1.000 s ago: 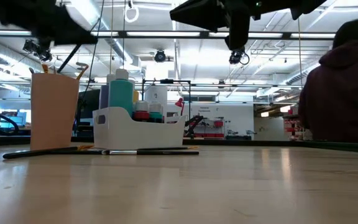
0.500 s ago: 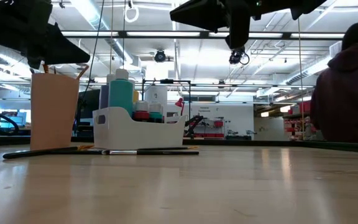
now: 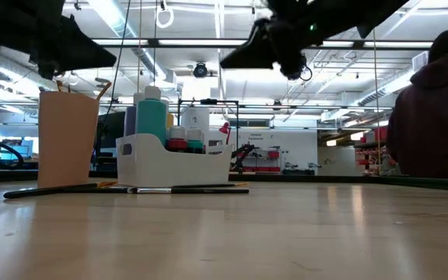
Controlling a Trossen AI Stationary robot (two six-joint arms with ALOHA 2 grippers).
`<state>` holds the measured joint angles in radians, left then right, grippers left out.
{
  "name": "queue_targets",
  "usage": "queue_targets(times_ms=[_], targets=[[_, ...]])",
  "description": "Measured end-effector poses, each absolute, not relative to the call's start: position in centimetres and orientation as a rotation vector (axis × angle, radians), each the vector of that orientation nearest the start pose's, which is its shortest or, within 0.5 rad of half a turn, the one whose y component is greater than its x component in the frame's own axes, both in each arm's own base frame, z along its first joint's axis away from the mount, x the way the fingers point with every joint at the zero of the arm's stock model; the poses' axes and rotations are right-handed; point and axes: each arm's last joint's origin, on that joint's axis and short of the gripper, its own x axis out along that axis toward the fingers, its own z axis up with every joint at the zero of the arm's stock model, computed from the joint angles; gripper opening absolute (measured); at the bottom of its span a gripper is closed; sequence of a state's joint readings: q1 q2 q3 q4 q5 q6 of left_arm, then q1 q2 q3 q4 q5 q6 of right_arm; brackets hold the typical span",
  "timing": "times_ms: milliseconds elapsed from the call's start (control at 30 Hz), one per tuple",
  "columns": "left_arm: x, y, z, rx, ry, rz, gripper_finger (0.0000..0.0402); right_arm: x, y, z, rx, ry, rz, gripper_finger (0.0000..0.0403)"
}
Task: Pick & Place Paint Supplies
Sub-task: Put the right black gold paintbrush into the orange cup
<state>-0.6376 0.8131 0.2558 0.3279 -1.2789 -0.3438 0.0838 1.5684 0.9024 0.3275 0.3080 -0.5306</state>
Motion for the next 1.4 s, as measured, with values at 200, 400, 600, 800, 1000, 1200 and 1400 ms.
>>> queue_targets(times_ms=[200, 400, 600, 800, 1000, 1200, 1400], targets=[[14.1, -7.1, 20.9, -0.140, -0.004, 0.589, 0.0067, 33.9, -0.8, 21.1, -0.550, 0.546, -0.193, 0.0113], [14.2, -7.2, 21.2, -0.162, -0.021, 0.552, 0.0067, 32.6, -4.7, 19.5, -0.333, 0.726, -0.204, 0.0159], [14.3, -6.9, 21.3, -0.177, -0.032, 0.567, 0.0067, 32.3, -8.3, 18.5, -0.157, 0.721, -0.139, 0.0174], [14.5, -6.8, 22.1, -0.175, -0.071, 0.540, 0.0067, 32.7, -10.2, 15.4, -0.110, 0.789, -0.126, 0.0174], [14.6, -6.8, 22.7, -0.132, -0.094, 0.473, 0.0067, 33.2, -11.2, 12.8, -0.127, 0.819, -0.134, 0.0173], [14.6, -6.8, 22.9, -0.114, -0.103, 0.459, 0.0067, 32.8, -12.3, 12.5, -0.086, 0.811, -0.105, 0.0173], [14.6, -6.8, 22.9, -0.103, -0.103, 0.459, 0.0067, 33.0, -13.1, 12.6, -0.069, 0.745, -0.080, 0.0173]])
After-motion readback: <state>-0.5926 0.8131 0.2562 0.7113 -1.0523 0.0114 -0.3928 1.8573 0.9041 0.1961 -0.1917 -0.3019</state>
